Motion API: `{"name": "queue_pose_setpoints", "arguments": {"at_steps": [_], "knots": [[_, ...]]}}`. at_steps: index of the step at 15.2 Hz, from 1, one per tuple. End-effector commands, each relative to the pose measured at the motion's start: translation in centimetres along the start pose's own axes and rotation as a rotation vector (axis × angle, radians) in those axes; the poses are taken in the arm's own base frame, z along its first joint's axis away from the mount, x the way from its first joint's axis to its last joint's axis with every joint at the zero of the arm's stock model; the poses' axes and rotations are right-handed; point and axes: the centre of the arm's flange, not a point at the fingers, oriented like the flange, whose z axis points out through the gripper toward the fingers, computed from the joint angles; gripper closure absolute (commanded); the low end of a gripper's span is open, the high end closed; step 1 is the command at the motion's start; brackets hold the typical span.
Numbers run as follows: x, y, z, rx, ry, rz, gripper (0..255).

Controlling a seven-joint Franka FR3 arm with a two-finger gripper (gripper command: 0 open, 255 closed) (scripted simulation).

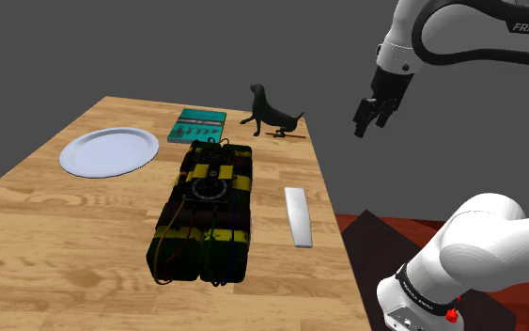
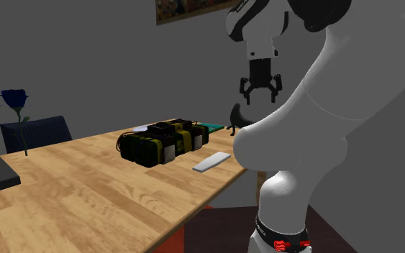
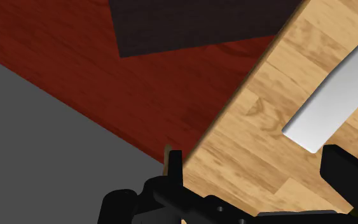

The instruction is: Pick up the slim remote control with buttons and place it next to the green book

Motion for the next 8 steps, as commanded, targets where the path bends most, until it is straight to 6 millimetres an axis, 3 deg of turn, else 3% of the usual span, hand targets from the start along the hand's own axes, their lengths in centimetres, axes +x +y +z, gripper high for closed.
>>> {"name": "queue_pose_setpoints", "arguments": {"at_steps": [1, 8], "knots": [[0.0, 0.0, 0.0, 0.000, 0.000, 0.000, 0], [-1.2, -6.1, 6.4, 0.029, -0.009, 0.204, 0]]}}
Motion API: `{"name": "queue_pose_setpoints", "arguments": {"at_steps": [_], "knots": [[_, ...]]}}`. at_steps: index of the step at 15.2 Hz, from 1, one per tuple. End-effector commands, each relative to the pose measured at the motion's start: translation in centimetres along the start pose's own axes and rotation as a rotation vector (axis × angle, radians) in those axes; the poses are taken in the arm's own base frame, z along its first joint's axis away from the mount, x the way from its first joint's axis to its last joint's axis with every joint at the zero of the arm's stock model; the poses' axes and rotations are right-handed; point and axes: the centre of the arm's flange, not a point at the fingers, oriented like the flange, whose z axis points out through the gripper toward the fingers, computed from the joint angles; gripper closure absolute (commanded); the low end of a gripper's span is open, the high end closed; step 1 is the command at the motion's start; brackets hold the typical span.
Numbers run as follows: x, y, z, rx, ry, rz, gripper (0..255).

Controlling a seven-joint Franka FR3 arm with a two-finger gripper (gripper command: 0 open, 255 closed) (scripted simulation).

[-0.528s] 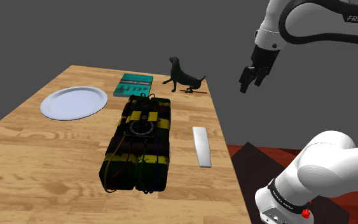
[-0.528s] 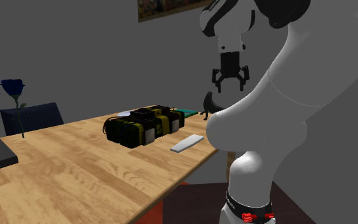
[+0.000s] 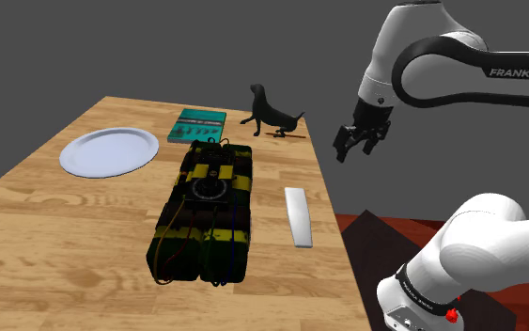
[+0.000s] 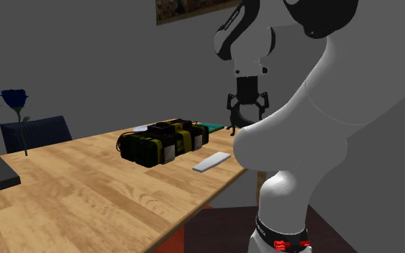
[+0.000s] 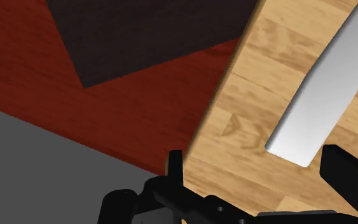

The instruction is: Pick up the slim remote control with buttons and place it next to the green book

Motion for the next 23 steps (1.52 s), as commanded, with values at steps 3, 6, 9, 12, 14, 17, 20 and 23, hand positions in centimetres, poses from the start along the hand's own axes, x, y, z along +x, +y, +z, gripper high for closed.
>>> {"name": "queue_pose_setpoints", "arguments": {"at_steps": [3, 6, 9, 12, 14, 17, 20, 23], "knots": [[-0.8, -3.5, 3.5, 0.018, -0.004, 0.122, 0], [-1.2, -6.2, 6.2, 0.030, -0.008, 0.209, 0], [-1.3, -8.9, 8.8, 0.043, -0.012, 0.297, 0], [-1.2, -11.7, 11.5, 0.055, -0.015, 0.384, 0], [-1.1, -13.3, 13.1, 0.063, -0.018, 0.437, 0], [-1.1, -13.4, 14.6, 0.063, -0.018, 0.437, 0], [-1.1, -13.5, 16.2, 0.063, -0.018, 0.437, 0], [-1.1, -13.6, 17.1, 0.063, -0.018, 0.437, 0]]}}
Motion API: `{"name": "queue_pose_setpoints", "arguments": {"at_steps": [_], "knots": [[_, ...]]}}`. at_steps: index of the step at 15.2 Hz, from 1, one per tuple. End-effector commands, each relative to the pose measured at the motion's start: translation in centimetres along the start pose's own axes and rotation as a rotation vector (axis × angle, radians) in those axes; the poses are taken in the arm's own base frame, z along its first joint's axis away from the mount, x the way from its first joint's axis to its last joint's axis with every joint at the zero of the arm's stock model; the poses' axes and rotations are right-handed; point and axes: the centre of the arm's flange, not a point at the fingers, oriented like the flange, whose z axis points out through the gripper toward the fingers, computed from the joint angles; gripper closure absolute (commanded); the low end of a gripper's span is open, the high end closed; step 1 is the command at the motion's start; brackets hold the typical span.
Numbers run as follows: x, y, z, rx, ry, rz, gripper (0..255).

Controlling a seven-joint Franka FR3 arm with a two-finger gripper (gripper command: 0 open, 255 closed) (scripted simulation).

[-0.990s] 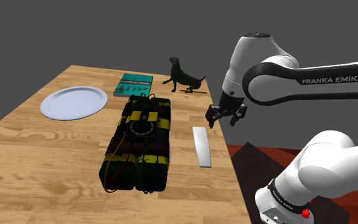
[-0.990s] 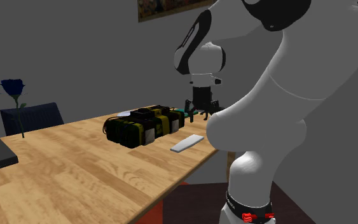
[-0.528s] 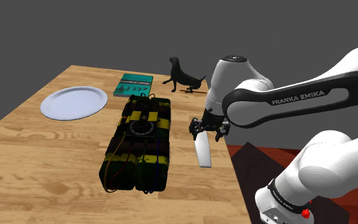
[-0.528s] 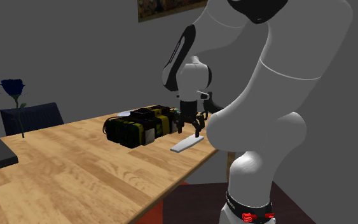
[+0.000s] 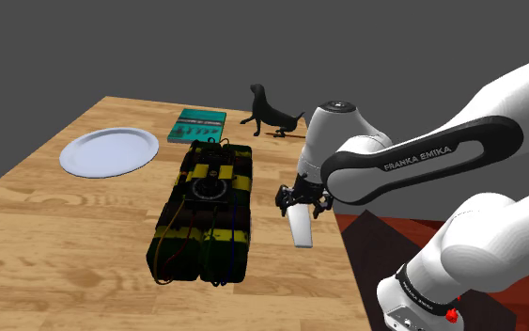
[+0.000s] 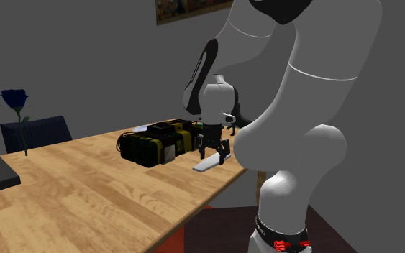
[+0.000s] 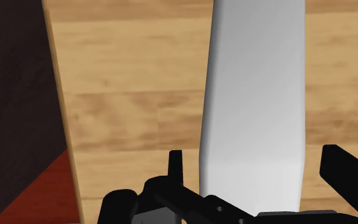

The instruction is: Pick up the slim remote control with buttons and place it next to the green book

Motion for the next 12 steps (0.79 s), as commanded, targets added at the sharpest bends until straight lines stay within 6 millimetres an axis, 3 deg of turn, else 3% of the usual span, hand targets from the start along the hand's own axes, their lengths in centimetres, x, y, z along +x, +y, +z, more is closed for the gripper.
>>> {"name": "queue_pose_setpoints", "arguments": {"at_steps": [1, 6, 7, 12], "knots": [[0.03, -0.03, 0.26, 0.000, 0.000, 0.000, 0], [0.04, -0.03, 0.26, 0.000, 0.000, 0.000, 0], [0.04, -0.03, 0.26, 0.000, 0.000, 0.000, 255], [0.04, -0.02, 0.26, 0.000, 0.000, 0.000, 255]]}}
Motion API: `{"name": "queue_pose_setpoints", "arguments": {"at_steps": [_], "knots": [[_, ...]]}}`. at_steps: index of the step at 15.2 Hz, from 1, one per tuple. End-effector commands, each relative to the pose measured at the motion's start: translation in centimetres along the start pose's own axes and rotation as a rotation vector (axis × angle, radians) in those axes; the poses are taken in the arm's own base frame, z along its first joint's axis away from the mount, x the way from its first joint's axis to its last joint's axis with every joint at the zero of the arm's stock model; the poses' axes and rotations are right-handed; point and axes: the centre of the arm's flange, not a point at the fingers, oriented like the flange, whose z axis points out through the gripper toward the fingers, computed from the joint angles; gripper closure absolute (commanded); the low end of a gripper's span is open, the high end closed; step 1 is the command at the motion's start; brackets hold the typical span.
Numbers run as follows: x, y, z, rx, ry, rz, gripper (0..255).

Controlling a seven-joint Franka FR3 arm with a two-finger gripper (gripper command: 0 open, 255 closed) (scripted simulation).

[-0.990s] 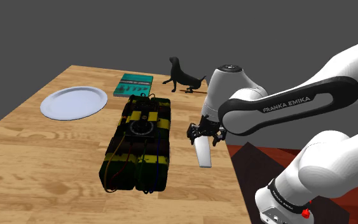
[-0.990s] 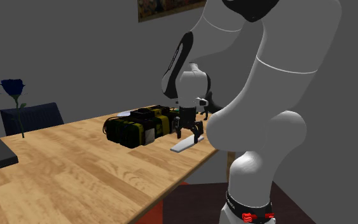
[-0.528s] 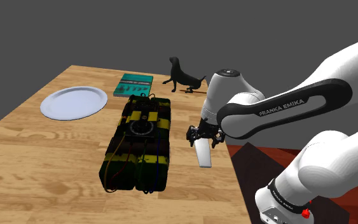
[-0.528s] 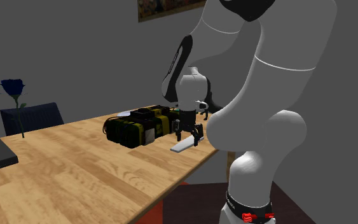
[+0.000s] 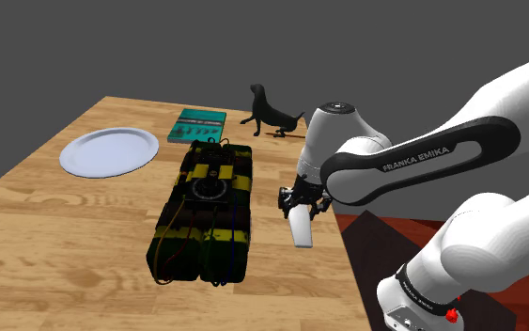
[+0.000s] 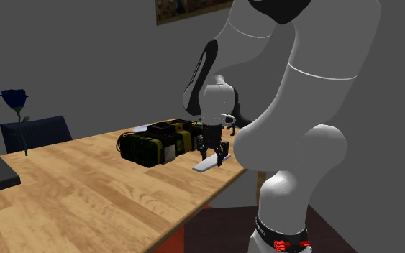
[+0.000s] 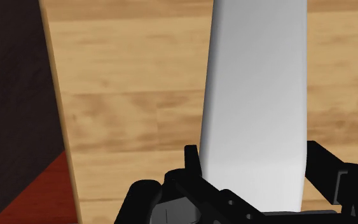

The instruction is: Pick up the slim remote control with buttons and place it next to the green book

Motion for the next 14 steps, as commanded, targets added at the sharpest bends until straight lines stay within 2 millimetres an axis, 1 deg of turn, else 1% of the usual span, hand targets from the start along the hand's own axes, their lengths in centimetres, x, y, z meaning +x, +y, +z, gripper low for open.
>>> {"name": "queue_pose_setpoints", "arguments": {"at_steps": [1, 4, 14], "knots": [[0.0, 0.0, 0.0, 0.000, 0.000, 0.000, 255], [0.0, 0.0, 0.0, 0.000, 0.000, 0.000, 255], [0.0, 0.0, -5.3, 0.000, 0.000, 0.000, 255]]}}
